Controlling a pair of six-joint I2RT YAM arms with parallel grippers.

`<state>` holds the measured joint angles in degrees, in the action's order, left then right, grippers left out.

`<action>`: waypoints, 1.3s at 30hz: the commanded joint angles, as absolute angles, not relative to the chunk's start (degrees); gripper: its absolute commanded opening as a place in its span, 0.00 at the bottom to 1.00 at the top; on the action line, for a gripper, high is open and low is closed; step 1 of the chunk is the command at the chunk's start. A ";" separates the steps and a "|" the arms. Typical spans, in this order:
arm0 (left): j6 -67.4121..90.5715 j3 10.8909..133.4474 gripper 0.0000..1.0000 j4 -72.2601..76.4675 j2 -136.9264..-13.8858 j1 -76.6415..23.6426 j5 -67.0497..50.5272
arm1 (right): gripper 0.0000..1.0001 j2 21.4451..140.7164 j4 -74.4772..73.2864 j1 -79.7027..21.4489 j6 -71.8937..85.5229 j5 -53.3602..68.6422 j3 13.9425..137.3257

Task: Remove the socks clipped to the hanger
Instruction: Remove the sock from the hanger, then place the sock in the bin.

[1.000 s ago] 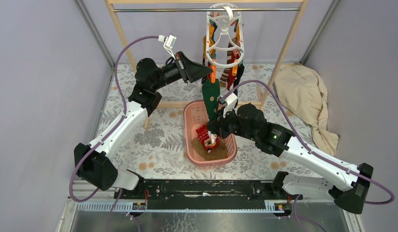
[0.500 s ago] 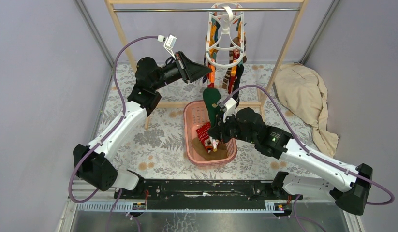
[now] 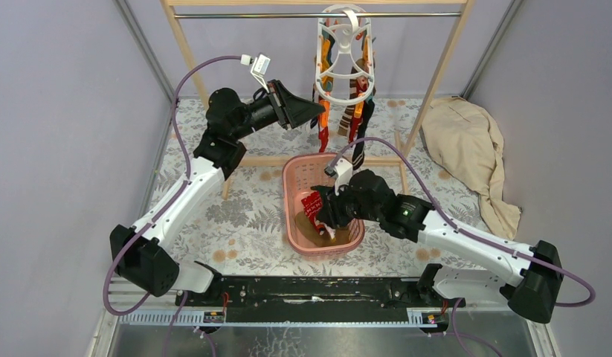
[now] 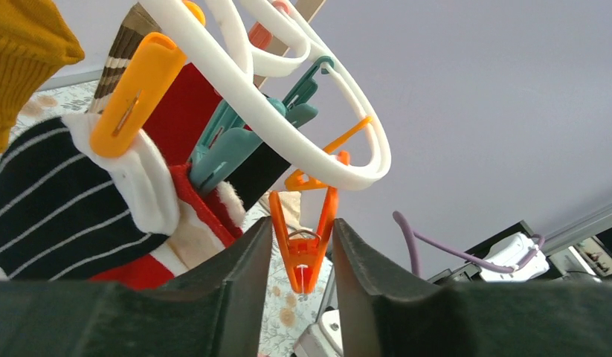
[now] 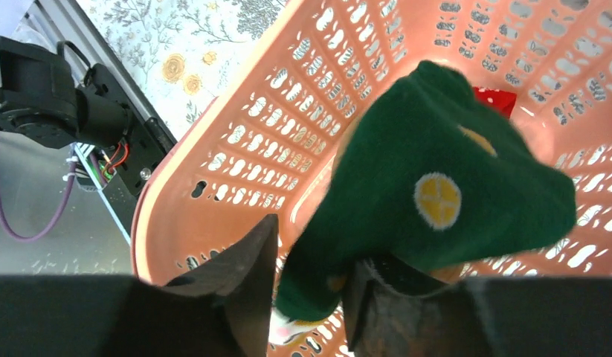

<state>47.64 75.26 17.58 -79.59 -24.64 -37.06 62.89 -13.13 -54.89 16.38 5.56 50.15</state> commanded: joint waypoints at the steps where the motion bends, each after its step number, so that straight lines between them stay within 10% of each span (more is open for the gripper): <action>1: 45.35 76.42 0.45 15.73 -77.58 -24.25 -36.27 | 0.47 63.76 -11.55 -54.66 16.61 4.43 50.75; 12: 42.49 75.86 0.61 11.74 -76.35 -24.24 -35.18 | 0.66 62.73 -12.39 -54.67 15.61 -2.59 52.92; 39: 28.31 68.73 0.64 -1.87 -73.19 -32.76 -15.99 | 0.81 51.90 -16.69 -54.58 19.39 -15.70 56.34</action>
